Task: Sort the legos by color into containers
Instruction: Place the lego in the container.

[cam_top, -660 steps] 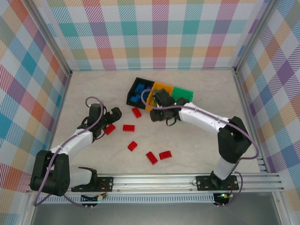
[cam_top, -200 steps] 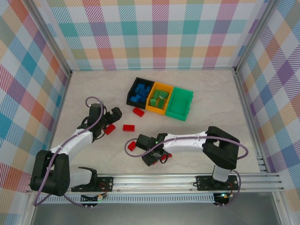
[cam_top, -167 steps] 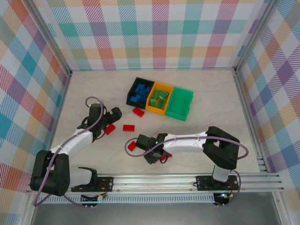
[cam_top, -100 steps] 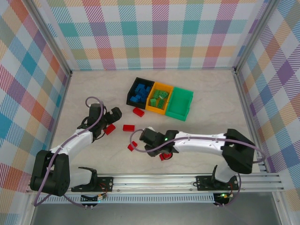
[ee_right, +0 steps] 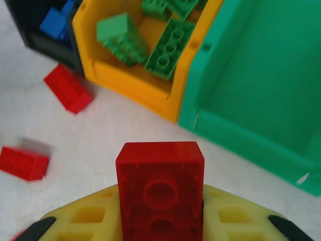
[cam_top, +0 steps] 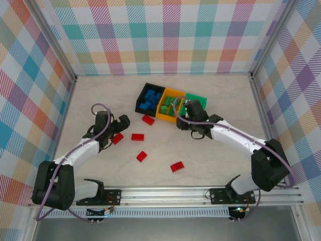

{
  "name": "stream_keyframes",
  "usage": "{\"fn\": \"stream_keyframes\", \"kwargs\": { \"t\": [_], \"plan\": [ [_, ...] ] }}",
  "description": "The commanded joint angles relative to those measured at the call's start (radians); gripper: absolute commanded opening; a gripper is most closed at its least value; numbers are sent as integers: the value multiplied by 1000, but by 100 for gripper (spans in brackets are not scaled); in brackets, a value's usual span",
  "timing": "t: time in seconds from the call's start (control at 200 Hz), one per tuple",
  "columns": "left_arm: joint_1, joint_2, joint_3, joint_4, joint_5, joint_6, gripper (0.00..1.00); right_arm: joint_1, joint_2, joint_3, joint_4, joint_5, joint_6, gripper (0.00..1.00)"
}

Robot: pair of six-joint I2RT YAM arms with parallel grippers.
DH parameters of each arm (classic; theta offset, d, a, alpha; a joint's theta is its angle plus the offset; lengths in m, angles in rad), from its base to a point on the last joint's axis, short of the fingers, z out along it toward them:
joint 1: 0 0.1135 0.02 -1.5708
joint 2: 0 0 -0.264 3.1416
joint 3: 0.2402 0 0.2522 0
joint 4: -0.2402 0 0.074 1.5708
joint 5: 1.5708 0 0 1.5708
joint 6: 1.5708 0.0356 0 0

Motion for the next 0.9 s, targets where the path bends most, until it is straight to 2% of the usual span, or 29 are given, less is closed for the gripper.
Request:
{"fn": "stream_keyframes", "kwargs": {
  "t": [0.0, 0.225, 0.535, 0.7, 0.8, 0.895],
  "plan": [
    [14, -27, -5, -2, -15, 16, 100, -58, 46, 55, 80, -105, -8, 33],
    [14, -26, -5, -2, -19, 22, 100, -123, 149, 156, 72, -120, -27, 34],
    [13, -5, 4, 0, -12, 22, 100, -144, 248, 239, 49, -73, -69, 35],
    [14, -7, 5, -4, -16, 24, 100, -162, 236, 180, 111, -29, -46, 36],
    [13, -4, 5, 3, -1, 22, 100, -163, 249, 179, 101, -25, -55, 39],
    [14, 5, 6, 6, 1, 20, 100, -164, 228, 152, 104, -33, -45, 50]
  ]
}}
